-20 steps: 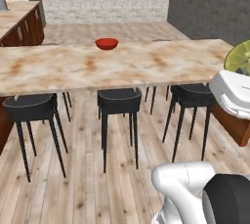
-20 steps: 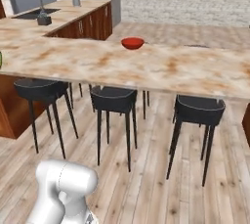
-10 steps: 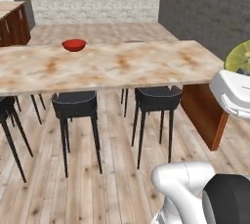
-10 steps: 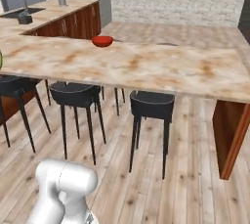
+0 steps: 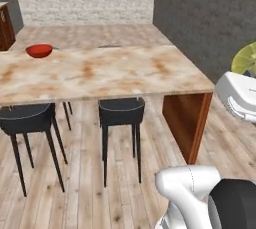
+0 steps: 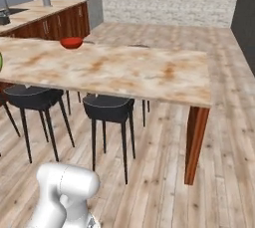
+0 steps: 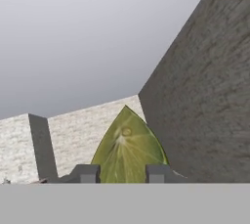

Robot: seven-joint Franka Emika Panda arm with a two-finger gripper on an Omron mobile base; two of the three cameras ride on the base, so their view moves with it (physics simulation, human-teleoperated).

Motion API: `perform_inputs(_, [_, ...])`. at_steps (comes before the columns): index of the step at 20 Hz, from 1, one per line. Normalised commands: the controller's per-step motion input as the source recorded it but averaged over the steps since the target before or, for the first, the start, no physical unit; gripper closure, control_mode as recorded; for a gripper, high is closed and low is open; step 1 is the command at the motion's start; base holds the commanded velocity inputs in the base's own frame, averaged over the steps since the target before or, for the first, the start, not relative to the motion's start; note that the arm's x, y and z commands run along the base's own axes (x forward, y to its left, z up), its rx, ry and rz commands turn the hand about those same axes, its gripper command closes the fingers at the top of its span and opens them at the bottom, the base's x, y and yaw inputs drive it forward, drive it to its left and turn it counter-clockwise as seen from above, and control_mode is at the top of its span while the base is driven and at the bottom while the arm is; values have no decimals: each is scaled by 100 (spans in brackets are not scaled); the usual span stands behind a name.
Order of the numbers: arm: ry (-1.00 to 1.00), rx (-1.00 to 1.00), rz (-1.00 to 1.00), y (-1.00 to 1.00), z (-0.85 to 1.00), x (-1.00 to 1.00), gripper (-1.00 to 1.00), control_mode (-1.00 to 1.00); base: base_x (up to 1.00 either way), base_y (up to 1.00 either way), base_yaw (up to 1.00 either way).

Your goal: There is a bowl on the dining counter. Grab a lemon wedge from the fridge and place it in the bowl. Then get the liquor bottle and glass cup from the cabinet and place them next to the bowl.

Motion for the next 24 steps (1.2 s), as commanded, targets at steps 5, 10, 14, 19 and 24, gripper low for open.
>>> perform_inputs(5, [0,0,0,0,0,0,100,100,63,-100,0])
perform_inputs(10, [0,0,0,0,0,0,100,100,69,-100,0])
perform_inputs(14, [0,0,0,0,0,0,100,100,77,-100,2])
perform_inputs(19, [0,0,0,0,0,0,100,100,83,-100,5])
perform_inputs(24, [0,0,0,0,0,0,100,100,80,-100,7])
